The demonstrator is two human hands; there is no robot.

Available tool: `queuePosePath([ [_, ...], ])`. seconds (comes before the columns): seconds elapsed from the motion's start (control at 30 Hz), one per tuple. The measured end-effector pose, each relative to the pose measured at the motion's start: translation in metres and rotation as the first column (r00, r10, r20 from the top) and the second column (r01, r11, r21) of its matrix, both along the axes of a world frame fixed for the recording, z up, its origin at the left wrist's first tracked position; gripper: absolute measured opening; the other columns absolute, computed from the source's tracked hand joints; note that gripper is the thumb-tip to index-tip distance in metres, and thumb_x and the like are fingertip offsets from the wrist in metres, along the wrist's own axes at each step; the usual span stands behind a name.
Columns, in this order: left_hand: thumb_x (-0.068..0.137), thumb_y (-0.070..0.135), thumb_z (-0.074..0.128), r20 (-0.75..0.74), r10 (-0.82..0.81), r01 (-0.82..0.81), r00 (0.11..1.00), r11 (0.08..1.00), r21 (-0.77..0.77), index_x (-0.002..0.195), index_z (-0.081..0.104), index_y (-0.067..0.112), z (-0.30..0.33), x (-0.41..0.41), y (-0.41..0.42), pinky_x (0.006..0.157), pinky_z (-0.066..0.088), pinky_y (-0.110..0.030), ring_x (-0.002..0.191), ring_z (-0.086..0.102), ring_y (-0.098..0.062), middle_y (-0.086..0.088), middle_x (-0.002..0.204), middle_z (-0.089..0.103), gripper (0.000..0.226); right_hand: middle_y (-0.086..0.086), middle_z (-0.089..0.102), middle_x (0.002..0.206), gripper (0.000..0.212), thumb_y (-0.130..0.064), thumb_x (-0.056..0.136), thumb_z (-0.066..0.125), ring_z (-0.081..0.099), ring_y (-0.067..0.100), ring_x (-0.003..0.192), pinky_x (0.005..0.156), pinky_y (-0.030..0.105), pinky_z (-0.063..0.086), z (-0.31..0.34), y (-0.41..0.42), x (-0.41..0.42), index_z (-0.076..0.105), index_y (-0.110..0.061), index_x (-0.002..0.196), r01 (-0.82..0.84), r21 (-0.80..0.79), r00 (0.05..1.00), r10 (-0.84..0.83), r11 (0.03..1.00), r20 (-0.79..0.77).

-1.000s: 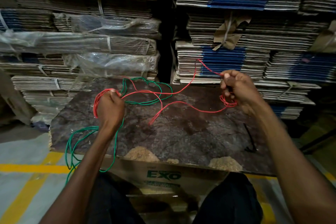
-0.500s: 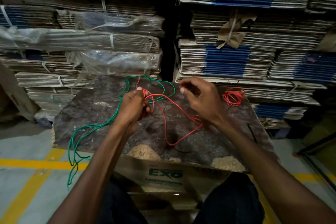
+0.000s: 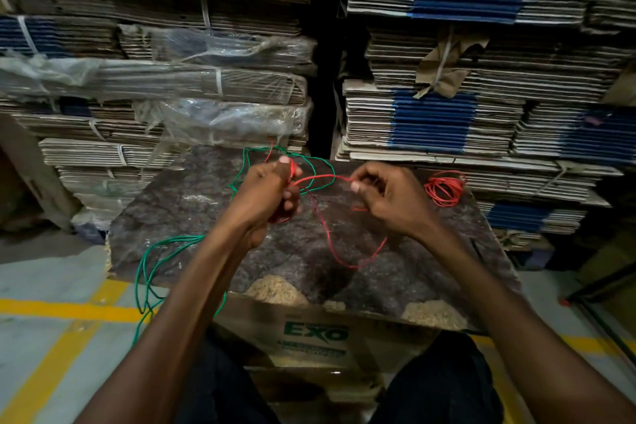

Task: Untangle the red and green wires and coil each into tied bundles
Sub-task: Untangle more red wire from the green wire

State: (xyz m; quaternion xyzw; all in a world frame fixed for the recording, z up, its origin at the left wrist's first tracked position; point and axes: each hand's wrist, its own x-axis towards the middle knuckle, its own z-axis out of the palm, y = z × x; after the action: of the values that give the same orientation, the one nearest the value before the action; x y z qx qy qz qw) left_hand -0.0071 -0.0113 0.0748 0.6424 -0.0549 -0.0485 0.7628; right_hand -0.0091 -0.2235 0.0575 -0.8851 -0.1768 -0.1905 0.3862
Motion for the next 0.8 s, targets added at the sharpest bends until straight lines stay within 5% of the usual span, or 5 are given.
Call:
queuePosePath([
  [0.2, 0.100, 0.032, 0.038, -0.090, -0.435, 0.429, 0.896, 0.900, -0.075, 0.077, 0.050, 0.016, -0.007, -0.018, -0.005, 0.044, 0.039, -0.019, 0.034, 0.020, -0.003, 0.010, 0.045, 0.024, 0.030, -0.004, 0.062, 0.080, 0.005, -0.015, 0.088, 0.064, 0.055, 0.011, 0.074, 0.069, 0.034, 0.046, 0.004, -0.012, 0.013, 0.066, -0.019, 0.086, 0.128, -0.009, 0.963, -0.122, 0.992, 0.241],
  [0.47, 0.099, 0.028, 0.038, 0.059, -0.741, 0.626, 0.669, 0.519, -0.581, 0.082, 0.058, 0.016, -0.004, -0.018, 0.008, 0.058, 0.046, -0.022, 0.043, 0.023, -0.007, 0.009, 0.050, 0.026, 0.029, -0.002, 0.068, 0.075, 0.009, -0.023, 0.086, 0.065, 0.061, 0.018, 0.071, 0.068, 0.041, 0.049, -0.028, -0.026, 0.032, 0.070, -0.016, 0.085, 0.145, 0.135, 0.988, -0.150, 0.980, 0.029],
  [0.57, 0.102, 0.022, 0.032, 0.150, -0.761, 0.618, 0.631, 0.376, -0.691, 0.091, 0.053, 0.012, -0.002, -0.016, 0.007, 0.071, 0.046, -0.028, 0.050, 0.031, -0.010, 0.004, 0.055, 0.036, 0.026, 0.005, 0.074, 0.087, 0.009, -0.015, 0.087, 0.068, 0.067, 0.020, 0.082, 0.076, 0.037, 0.051, -0.038, -0.026, 0.030, 0.075, -0.010, 0.091, 0.144, 0.108, 0.990, -0.144, 0.984, -0.010],
  [0.67, 0.100, 0.019, 0.029, 0.181, -0.702, 0.542, 0.688, 0.332, -0.772, 0.093, 0.052, 0.009, -0.002, -0.008, 0.009, 0.086, 0.048, -0.038, 0.062, 0.051, -0.017, -0.006, 0.069, 0.055, 0.027, 0.001, 0.075, 0.093, 0.012, -0.010, 0.085, 0.071, 0.066, 0.011, 0.085, 0.075, 0.019, 0.046, -0.047, -0.021, 0.024, 0.077, -0.011, 0.095, 0.140, 0.043, 0.989, -0.137, 0.989, -0.055],
  [0.8, 0.094, 0.013, 0.038, 0.244, -0.600, 0.508, 0.762, 0.321, -0.800, 0.087, 0.060, 0.005, 0.001, 0.006, 0.018, 0.099, 0.039, -0.067, 0.109, 0.062, -0.043, -0.022, 0.109, 0.068, 0.025, -0.002, 0.074, 0.089, 0.019, -0.004, 0.080, 0.074, 0.063, 0.005, 0.080, 0.071, 0.015, 0.046, -0.065, -0.019, 0.017, 0.076, -0.013, 0.096, 0.132, 0.021, 0.973, -0.125, 0.991, -0.192],
])
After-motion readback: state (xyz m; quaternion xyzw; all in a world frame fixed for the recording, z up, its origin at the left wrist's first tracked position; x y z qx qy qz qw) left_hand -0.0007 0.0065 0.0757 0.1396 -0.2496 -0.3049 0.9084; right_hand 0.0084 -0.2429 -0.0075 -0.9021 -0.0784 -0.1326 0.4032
